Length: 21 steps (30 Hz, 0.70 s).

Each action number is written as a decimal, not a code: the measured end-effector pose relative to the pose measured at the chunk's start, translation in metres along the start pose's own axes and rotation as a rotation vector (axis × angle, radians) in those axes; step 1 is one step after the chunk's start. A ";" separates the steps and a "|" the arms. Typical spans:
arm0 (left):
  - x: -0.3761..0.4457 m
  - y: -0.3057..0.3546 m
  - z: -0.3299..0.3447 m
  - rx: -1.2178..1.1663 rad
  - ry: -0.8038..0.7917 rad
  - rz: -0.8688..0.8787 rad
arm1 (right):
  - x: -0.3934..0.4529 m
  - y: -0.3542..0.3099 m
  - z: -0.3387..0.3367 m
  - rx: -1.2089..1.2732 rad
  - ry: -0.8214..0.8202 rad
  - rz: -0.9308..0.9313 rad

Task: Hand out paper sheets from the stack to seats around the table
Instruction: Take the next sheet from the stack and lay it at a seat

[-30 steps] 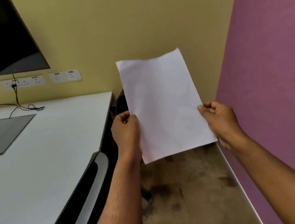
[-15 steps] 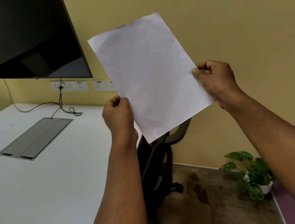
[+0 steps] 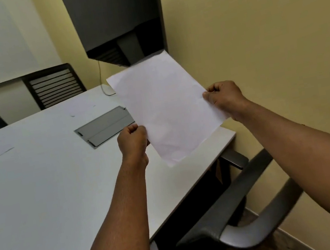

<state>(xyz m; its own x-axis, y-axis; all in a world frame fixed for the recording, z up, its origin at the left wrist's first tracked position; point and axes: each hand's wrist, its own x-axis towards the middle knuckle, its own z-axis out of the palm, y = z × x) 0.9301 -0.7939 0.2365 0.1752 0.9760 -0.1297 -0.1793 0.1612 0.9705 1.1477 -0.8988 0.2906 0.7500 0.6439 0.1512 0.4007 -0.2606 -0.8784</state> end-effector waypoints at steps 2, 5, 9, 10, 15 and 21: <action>0.022 -0.014 -0.001 0.036 0.037 -0.037 | 0.026 0.012 0.023 -0.042 -0.043 0.027; 0.059 -0.047 -0.006 0.108 0.067 -0.119 | 0.059 0.038 0.060 -0.159 -0.126 0.059; 0.100 -0.106 -0.019 0.181 0.069 -0.303 | 0.081 0.084 0.111 -0.270 -0.223 0.138; 0.107 -0.121 -0.022 0.198 0.064 -0.341 | 0.083 0.098 0.123 -0.287 -0.249 0.173; 0.137 -0.193 -0.032 0.292 0.038 -0.486 | 0.087 0.169 0.173 -0.384 -0.334 0.323; 0.155 -0.250 -0.042 0.379 0.000 -0.600 | 0.088 0.241 0.215 -0.473 -0.420 0.413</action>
<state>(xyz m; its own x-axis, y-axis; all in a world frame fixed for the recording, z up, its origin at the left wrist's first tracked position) 0.9614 -0.6768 -0.0348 0.1384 0.7344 -0.6644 0.2976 0.6090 0.7352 1.1971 -0.7505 -0.0050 0.6622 0.6226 -0.4170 0.3849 -0.7601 -0.5235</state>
